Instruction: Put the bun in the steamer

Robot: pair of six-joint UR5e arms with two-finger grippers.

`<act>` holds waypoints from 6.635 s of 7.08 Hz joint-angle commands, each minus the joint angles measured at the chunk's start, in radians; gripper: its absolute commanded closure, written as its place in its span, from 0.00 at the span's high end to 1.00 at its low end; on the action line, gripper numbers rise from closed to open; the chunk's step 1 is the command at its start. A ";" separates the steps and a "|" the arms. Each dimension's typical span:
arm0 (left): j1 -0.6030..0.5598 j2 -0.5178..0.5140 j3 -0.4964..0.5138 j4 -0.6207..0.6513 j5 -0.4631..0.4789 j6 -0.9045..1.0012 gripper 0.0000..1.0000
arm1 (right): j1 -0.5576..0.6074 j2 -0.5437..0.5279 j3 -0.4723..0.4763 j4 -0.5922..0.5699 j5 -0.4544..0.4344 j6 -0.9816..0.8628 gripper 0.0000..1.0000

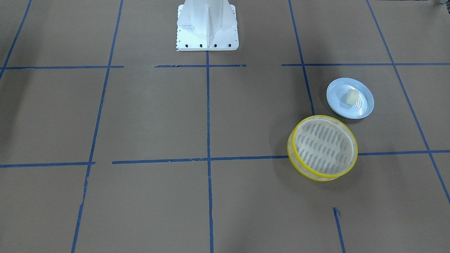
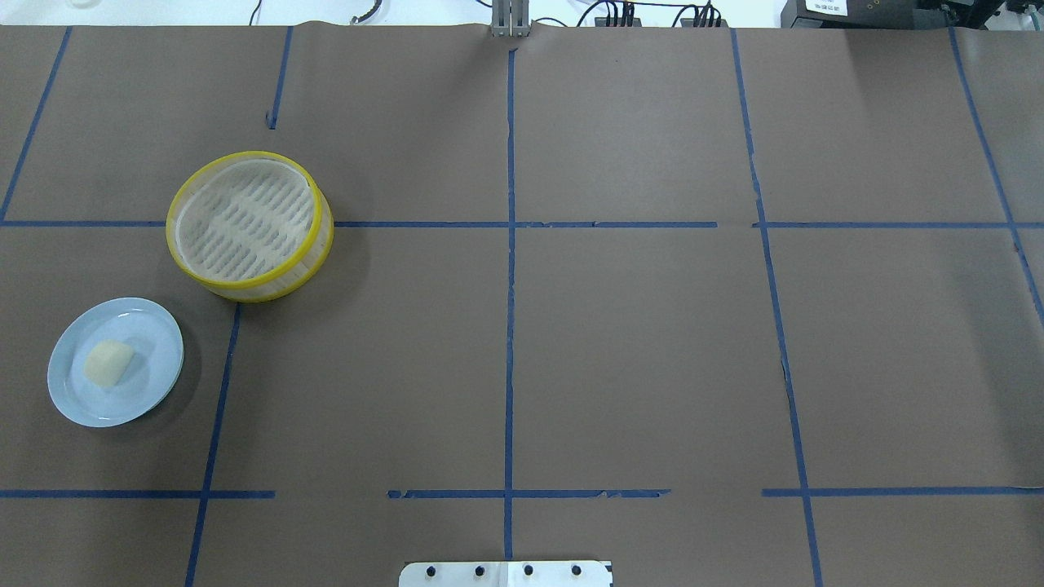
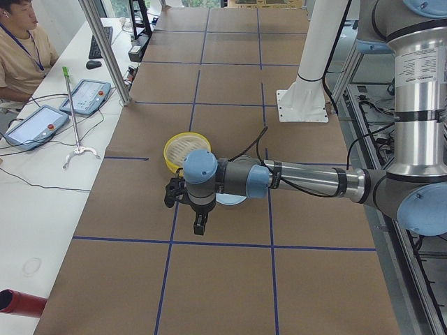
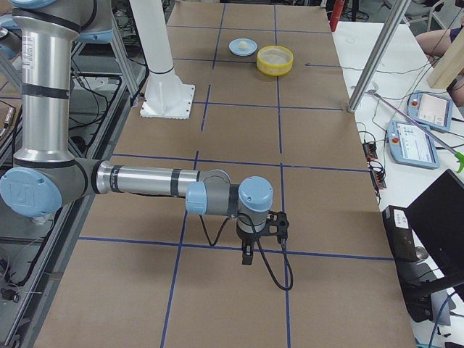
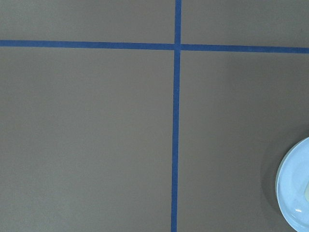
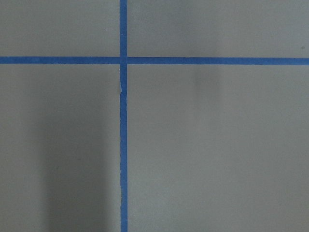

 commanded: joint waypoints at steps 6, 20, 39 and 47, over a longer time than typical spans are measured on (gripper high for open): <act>0.584 -0.007 0.006 -0.431 0.206 -0.672 1.00 | 0.000 0.000 0.000 0.000 0.000 0.000 1.00; 0.712 -0.007 -0.002 -0.424 0.297 -0.685 0.36 | 0.000 0.000 0.000 0.000 0.000 0.000 1.00; 0.613 -0.505 0.296 -0.261 0.243 -0.878 0.43 | 0.000 0.000 0.000 0.000 0.000 0.000 1.00; 0.401 -0.425 0.129 -0.233 0.231 -0.759 0.98 | 0.000 0.000 0.000 0.000 0.000 0.000 1.00</act>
